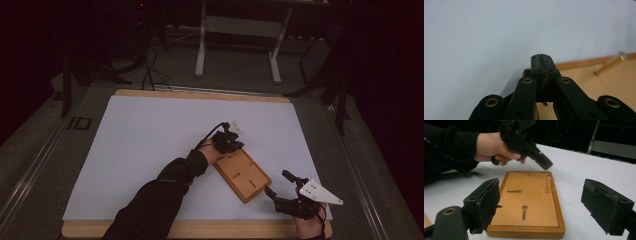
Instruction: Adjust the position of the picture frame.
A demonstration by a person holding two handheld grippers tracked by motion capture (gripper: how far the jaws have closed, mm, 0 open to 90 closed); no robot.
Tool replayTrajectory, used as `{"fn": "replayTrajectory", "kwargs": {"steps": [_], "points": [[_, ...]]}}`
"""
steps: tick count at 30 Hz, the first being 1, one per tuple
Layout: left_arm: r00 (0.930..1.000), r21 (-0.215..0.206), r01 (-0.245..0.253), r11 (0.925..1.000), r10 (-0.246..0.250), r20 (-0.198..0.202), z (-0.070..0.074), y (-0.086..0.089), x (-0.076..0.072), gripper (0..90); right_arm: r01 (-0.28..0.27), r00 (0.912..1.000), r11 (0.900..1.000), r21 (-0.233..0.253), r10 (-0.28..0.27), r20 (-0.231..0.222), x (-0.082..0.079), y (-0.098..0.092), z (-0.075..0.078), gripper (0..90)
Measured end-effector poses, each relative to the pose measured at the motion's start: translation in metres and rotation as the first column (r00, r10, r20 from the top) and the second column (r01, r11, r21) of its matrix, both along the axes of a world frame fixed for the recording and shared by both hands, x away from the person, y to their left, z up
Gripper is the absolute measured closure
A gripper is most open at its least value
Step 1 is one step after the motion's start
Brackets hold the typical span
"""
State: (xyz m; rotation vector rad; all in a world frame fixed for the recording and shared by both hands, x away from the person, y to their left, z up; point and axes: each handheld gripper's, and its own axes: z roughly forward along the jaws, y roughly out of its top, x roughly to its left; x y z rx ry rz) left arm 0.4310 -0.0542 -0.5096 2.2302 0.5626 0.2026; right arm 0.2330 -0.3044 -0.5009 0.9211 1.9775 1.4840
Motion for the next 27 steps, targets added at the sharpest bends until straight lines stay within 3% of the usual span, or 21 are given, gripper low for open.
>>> {"fn": "replayTrajectory", "kwargs": {"steps": [5,13,15,27], "points": [[0.9999,0.037,0.013,0.9992,-0.013,0.0,-0.003,-0.017,0.012,90.0,-0.002,1.0,1.0,0.002,0.002,-0.003,0.0,-0.001,0.0,14.9],[0.9997,0.086,0.025,0.996,-0.024,-0.007,-0.01,-0.027,0.016,90.0,-0.004,1.0,1.0,0.008,0.004,-0.004,0.0,-0.002,0.0,14.9],[0.9994,0.103,0.034,0.9941,-0.033,-0.014,-0.011,-0.027,0.016,90.0,-0.005,1.0,1.0,0.009,0.005,-0.004,0.0,-0.001,0.0,14.8],[0.9995,0.104,0.024,0.9943,-0.022,-0.021,-0.008,-0.014,0.014,90.0,-0.004,1.0,1.0,0.006,0.004,-0.005,0.0,-0.001,0.0,14.8]]}}
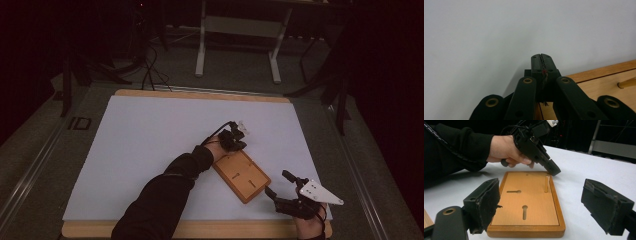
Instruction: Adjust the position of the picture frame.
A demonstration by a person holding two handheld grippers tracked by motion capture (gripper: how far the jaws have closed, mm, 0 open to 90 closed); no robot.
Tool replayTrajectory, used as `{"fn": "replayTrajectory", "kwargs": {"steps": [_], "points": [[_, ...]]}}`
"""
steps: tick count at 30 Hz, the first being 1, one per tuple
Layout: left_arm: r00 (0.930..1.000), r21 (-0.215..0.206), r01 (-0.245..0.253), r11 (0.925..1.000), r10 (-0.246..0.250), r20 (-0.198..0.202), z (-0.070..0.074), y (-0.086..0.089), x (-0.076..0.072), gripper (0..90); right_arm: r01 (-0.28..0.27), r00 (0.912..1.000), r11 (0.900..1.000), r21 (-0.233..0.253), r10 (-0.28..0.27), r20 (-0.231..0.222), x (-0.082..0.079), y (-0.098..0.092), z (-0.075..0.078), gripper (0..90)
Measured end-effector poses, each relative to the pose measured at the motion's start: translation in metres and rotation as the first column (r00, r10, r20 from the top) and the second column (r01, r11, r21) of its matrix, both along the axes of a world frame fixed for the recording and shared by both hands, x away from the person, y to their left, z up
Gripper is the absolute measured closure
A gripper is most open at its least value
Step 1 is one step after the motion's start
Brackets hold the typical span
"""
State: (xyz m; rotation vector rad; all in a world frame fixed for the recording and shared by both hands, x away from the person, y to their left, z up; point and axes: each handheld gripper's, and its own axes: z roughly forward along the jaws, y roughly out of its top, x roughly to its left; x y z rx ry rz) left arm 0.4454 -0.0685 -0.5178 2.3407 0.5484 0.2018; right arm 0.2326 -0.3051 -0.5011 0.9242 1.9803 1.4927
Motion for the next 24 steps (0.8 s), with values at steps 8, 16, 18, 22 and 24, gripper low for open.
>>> {"fn": "replayTrajectory", "kwargs": {"steps": [8,16,18,22,24], "points": [[0.9997,-0.004,-0.025,0.9997,0.025,-0.002,0.0,0.022,-0.012,90.0,0.001,1.0,1.0,0.002,-0.001,-0.001,0.001,0.0,0.0,14.9],[0.9983,-0.007,-0.051,0.9987,0.051,-0.028,-0.001,0.045,-0.026,90.0,-0.001,1.0,1.0,-0.008,0.001,0.001,0.001,0.003,0.0,14.8],[0.9981,-0.012,-0.05,0.9987,0.049,-0.036,-0.001,0.049,-0.031,90.0,-0.001,1.0,1.0,-0.009,0.001,0.001,0.001,0.003,0.0,14.8],[0.9968,-0.012,-0.059,0.9982,0.058,-0.054,-0.003,0.059,-0.036,90.0,0.002,1.0,1.0,-0.008,-0.002,-0.002,0.001,0.002,-0.001,14.8],[0.9964,-0.001,-0.058,0.9983,0.058,-0.062,-0.003,0.062,-0.039,90.0,0.0,1.0,1.0,-0.007,0.0,-0.003,0.001,0.003,-0.001,14.8]]}}
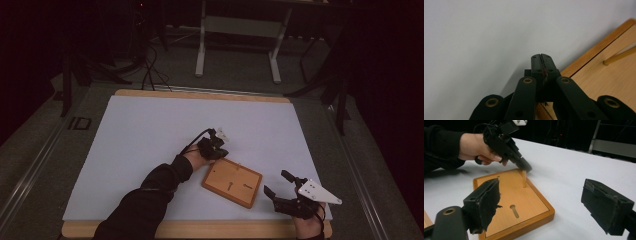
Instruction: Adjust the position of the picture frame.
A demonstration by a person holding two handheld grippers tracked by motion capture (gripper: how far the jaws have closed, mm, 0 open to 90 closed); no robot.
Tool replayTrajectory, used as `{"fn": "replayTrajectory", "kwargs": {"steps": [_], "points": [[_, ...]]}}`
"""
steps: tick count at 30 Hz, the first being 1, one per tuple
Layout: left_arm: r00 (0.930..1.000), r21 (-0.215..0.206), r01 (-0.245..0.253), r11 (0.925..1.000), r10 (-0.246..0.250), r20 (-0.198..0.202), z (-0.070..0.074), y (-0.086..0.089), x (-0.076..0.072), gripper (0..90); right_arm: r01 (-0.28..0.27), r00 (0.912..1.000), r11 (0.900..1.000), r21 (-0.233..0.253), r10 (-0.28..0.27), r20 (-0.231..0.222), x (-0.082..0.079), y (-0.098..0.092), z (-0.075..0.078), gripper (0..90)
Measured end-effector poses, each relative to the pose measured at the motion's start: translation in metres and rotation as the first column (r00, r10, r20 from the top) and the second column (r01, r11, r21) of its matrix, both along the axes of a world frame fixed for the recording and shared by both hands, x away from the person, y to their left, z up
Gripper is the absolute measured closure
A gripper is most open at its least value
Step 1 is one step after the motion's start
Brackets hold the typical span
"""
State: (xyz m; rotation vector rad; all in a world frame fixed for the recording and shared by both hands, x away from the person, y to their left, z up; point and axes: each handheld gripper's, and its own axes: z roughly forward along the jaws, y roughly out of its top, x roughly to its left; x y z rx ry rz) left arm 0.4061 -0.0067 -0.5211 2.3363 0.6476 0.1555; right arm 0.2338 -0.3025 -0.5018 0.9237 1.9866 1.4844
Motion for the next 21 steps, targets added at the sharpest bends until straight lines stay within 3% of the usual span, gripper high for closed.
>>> {"fn": "replayTrajectory", "kwargs": {"steps": [6,13,16,18,21], "points": [[0.9999,-0.009,-0.011,0.9999,0.011,0.004,-0.001,0.006,-0.008,90.0,0.001,1.0,1.0,-0.001,-0.001,0.0,0.0,0.0,0.0,14.8],[0.9995,-0.057,-0.023,0.9981,0.024,0.021,0.012,0.016,-0.021,90.0,0.0,1.0,1.0,-0.005,0.0,0.001,0.0,0.001,0.0,14.8],[0.9999,-0.095,-0.006,0.9954,0.007,0.013,0.02,0.019,-0.035,90.0,0.0,1.0,1.0,-0.005,0.0,0.0,0.0,0.001,0.0,14.8],[0.9991,-0.094,0.03,0.9952,-0.027,0.034,0.024,0.018,-0.048,90.0,0.0,1.0,1.0,-0.004,0.0,-0.001,0.0,0.001,0.0,14.8],[0.9986,-0.117,0.052,0.9918,-0.052,0.009,0.028,0.016,-0.067,90.0,0.001,1.0,1.0,0.001,-0.001,-0.004,0.001,0.0,0.0,14.9]]}}
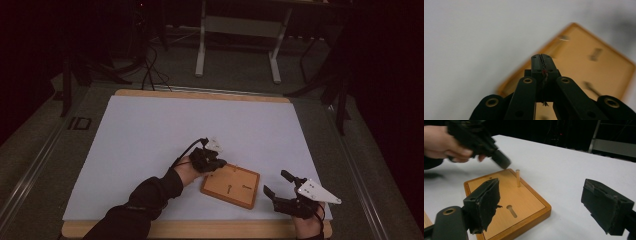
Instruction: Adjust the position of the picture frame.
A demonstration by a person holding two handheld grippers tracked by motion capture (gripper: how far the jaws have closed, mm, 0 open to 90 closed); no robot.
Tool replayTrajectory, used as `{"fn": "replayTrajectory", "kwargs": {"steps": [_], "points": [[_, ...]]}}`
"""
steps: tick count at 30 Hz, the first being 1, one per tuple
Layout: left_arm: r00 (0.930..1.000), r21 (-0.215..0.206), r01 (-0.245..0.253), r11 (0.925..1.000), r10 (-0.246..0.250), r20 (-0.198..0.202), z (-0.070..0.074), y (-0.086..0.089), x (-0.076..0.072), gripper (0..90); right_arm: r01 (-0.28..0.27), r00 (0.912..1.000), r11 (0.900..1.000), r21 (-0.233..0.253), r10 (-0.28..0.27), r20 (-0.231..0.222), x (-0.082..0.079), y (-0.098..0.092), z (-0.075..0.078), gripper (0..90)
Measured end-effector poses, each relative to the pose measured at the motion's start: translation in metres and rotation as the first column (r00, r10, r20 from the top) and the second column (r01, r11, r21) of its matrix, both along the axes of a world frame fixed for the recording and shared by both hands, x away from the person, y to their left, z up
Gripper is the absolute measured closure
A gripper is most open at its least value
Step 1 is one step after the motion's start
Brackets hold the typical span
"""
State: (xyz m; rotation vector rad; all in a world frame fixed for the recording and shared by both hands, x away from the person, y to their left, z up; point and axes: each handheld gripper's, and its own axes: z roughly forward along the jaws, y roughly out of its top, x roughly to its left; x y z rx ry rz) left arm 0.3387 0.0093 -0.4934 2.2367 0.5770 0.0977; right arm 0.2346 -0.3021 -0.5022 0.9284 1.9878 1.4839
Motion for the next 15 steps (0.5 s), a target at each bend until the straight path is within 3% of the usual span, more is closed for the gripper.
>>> {"fn": "replayTrajectory", "kwargs": {"steps": [2,3,5,8,12,15], "points": [[0.9998,-0.008,0.022,0.9997,-0.022,-0.003,0.001,-0.001,-0.007,90.0,0.001,1.0,1.0,-0.001,-0.001,0.001,0.0,0.0,0.0,14.9],[0.9988,-0.017,0.049,0.9987,-0.049,0.001,0.003,-0.006,-0.021,90.0,0.002,1.0,1.0,-0.001,-0.002,0.0,0.0,0.0,0.0,14.8],[0.9972,-0.017,0.074,0.9971,-0.074,-0.009,0.002,-0.01,-0.031,90.0,0.002,1.0,1.0,-0.002,-0.002,0.0,0.0,0.0,0.0,14.8],[0.9913,0.006,0.131,0.9913,-0.131,0.01,-0.004,-0.023,-0.053,90.0,0.002,1.0,1.0,-0.003,-0.002,0.0,0.0,0.0,0.0,14.8],[0.9845,0.006,0.175,0.9846,-0.175,-0.014,-0.011,-0.03,-0.067,90.0,0.003,1.0,1.0,-0.003,-0.003,0.0,0.0,0.0,0.0,14.8],[0.9782,0.037,0.206,0.9777,-0.205,-0.029,-0.018,-0.035,-0.076,90.0,0.004,1.0,1.0,0.001,-0.004,-0.003,0.0,0.0,0.0,14.9]]}}
